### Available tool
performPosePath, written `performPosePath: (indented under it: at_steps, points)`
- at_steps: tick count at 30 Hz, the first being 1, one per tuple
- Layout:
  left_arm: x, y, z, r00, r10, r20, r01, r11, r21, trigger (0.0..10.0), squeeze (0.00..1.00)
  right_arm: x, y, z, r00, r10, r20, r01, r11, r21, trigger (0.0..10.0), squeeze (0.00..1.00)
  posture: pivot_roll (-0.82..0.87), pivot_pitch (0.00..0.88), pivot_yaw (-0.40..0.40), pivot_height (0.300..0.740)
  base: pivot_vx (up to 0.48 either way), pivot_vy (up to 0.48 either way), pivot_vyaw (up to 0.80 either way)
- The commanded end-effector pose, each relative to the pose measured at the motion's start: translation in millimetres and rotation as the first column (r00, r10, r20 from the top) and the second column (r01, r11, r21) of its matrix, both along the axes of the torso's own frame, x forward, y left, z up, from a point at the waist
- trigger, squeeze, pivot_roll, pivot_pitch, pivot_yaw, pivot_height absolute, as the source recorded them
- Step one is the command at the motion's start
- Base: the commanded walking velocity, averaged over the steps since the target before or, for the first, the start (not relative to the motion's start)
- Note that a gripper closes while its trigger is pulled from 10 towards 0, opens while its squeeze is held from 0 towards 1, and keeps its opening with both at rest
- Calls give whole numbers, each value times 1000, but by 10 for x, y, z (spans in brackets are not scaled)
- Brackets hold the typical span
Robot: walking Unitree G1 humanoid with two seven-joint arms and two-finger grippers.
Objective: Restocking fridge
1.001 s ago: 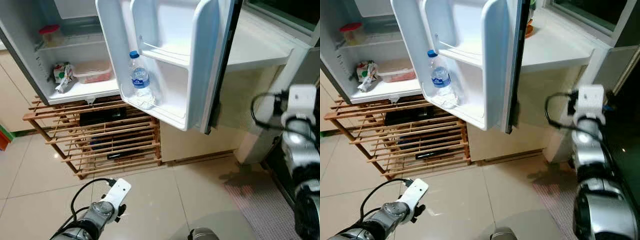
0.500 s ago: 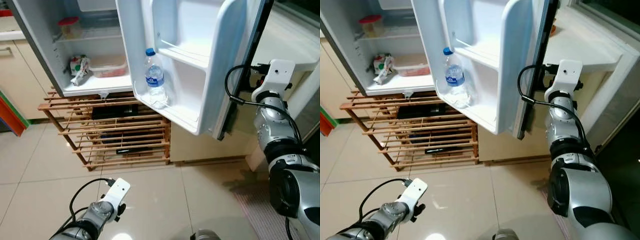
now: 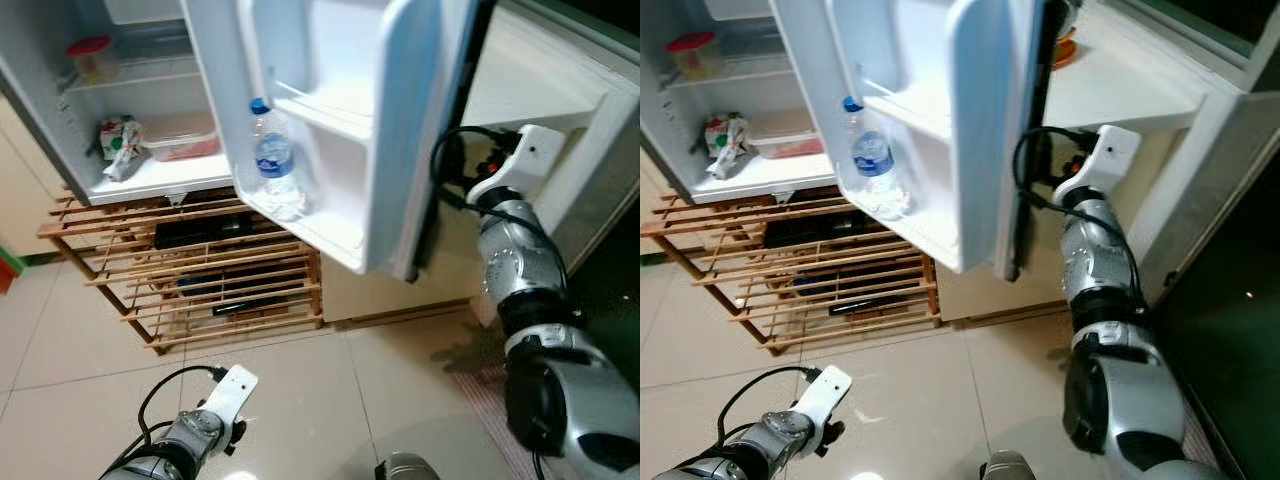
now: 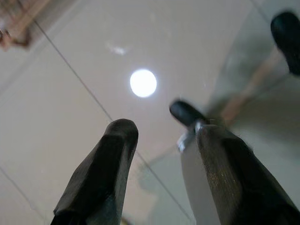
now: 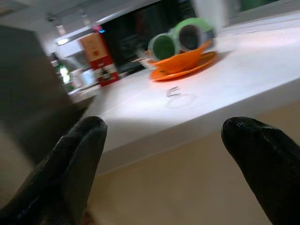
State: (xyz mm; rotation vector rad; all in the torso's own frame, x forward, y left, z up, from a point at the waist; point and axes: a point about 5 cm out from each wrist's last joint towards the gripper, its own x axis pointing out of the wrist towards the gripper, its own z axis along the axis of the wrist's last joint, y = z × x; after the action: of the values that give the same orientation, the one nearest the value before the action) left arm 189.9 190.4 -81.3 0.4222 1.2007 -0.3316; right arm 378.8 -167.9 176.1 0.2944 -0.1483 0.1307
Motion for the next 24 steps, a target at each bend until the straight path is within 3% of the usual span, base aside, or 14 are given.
performPosePath:
  at_steps: [1, 3, 5, 6, 9, 10, 13, 15, 16, 17, 18, 19, 20, 24]
  points:
    - [-110, 144, -28, 998, 24, -53, -21, 999, 44, 10000, 0, -59, 312, 314, 982, 157, 104, -158, 987, 3, 10000, 0, -171, 0, 69, 740, 0, 0, 0]
    - [-120, 165, -30, 998, 18, -57, -14, 998, 57, 10000, 0, -96, 362, 326, 976, 190, 107, -192, 981, 2, 10000, 0, -171, 0, 69, 740, 0, 0, 0]
    - [-173, 230, -40, 996, -5, -90, 14, 995, 97, 10000, 0, -390, 583, 375, 909, 404, 101, -410, 911, 42, 10000, 0, -167, 0, 70, 740, 0, 0, 0]
    - [-173, 230, -40, 996, -5, -90, 14, 995, 97, 10000, 0, -390, 583, 375, 909, 404, 101, -410, 911, 42, 10000, 0, -167, 0, 70, 740, 0, 0, 0]
    - [-263, 251, -69, 988, -39, -150, 55, 993, 104, 10000, 0, -910, 825, 401, 683, 725, 84, -727, 687, -22, 10000, 0, -171, 0, 79, 740, 0, 0, 0]
    - [-317, 243, -89, 979, -79, -187, 99, 990, 102, 10000, 0, -1052, 796, 426, 625, 772, 114, -780, 623, 60, 10000, 0, -177, 0, 81, 740, 0, 0, 0]
    - [-373, 204, -113, 964, -138, -229, 161, 983, 88, 10000, 0, -1184, 668, 431, 605, 782, 151, -795, 584, 163, 10000, 0, -182, 0, 82, 740, 0, 0, 0]
    - [-364, 144, -119, 959, -163, -234, 183, 981, 70, 10000, 0, -1148, 498, 391, 669, 726, 158, -740, 630, 236, 10000, 0, -184, 0, 83, 740, 0, 0, 0]
    - [-263, 44, -100, 965, -187, -185, 203, 977, 71, 10000, 0, -1019, 268, 229, 791, 607, 72, -603, 754, 259, 10000, 0, -192, 0, 86, 740, 0, 0, 0]
    - [-202, -1, -84, 969, -199, -150, 212, 974, 76, 10000, 0, -965, 181, 168, 838, 545, 37, -535, 805, 255, 10000, 0, -193, 0, 86, 740, 0, 0, 0]
    - [-202, -1, -84, 969, -199, -150, 212, 974, 76, 10000, 0, -965, 181, 168, 838, 545, 37, -535, 805, 255, 10000, 0, -193, 0, 86, 740, 0, 0, 0]
    - [-36, -116, -32, 975, -216, -44, 219, 972, 81, 10000, 0, -860, 19, 57, 919, 392, -39, -376, 903, 207, 10000, 0, -193, 0, 88, 740, 0, 0, 0]
    - [-36, -116, -32, 975, -216, -44, 219, 972, 81, 10000, 0, -860, 19, 57, 919, 392, -39, -376, 903, 207, 10000, 0, -193, 0, 88, 740, 0, 0, 0]
    - [327, -536, 143, 939, -283, 194, 285, 958, 19, 10000, 0, -780, -218, -207, 982, 99, -162, -111, 991, -71, 10000, 0, -180, 0, 86, 740, 0, 0, 0]
